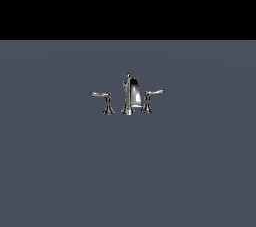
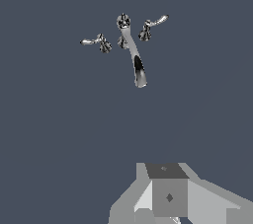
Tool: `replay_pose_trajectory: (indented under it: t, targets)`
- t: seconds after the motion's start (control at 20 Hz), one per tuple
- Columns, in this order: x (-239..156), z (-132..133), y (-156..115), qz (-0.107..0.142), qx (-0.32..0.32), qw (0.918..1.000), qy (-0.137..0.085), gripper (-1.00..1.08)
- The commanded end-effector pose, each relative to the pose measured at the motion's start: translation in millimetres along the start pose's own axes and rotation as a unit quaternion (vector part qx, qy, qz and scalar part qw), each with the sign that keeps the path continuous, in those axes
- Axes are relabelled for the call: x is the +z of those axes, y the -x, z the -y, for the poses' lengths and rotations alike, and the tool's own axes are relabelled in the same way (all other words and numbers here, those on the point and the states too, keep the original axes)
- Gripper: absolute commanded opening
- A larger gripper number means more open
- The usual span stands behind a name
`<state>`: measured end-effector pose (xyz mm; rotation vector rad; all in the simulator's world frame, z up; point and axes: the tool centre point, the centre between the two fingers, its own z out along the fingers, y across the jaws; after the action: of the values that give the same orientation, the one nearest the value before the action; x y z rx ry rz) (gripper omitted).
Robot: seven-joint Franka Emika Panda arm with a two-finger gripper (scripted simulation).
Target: Turn on the faucet by rotating a designated handle.
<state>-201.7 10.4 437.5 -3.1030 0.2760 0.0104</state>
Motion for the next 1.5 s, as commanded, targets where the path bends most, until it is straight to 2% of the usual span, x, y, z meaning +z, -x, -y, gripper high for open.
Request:
replay_pose_trajectory:
  t: [0.0, 0.35, 0.75, 1.1, 1.45]
  targets:
    - [15.0, 6.3, -13.6, 0.0, 0.027, 0.9996, 0.0, -1.0]
    - [61.8, 21.2, -59.9, -0.002, 0.111, 0.9939, 0.0, -1.0]
    - [111.9, 27.9, -112.5, -0.003, 0.2, 0.9797, 0.0, -1.0]
    - [154.0, 25.5, -157.8, -0.005, 0.275, 0.9615, 0.001, -1.0]
    - [196.2, 15.4, -203.0, -0.006, 0.349, 0.9373, 0.003, -1.0]
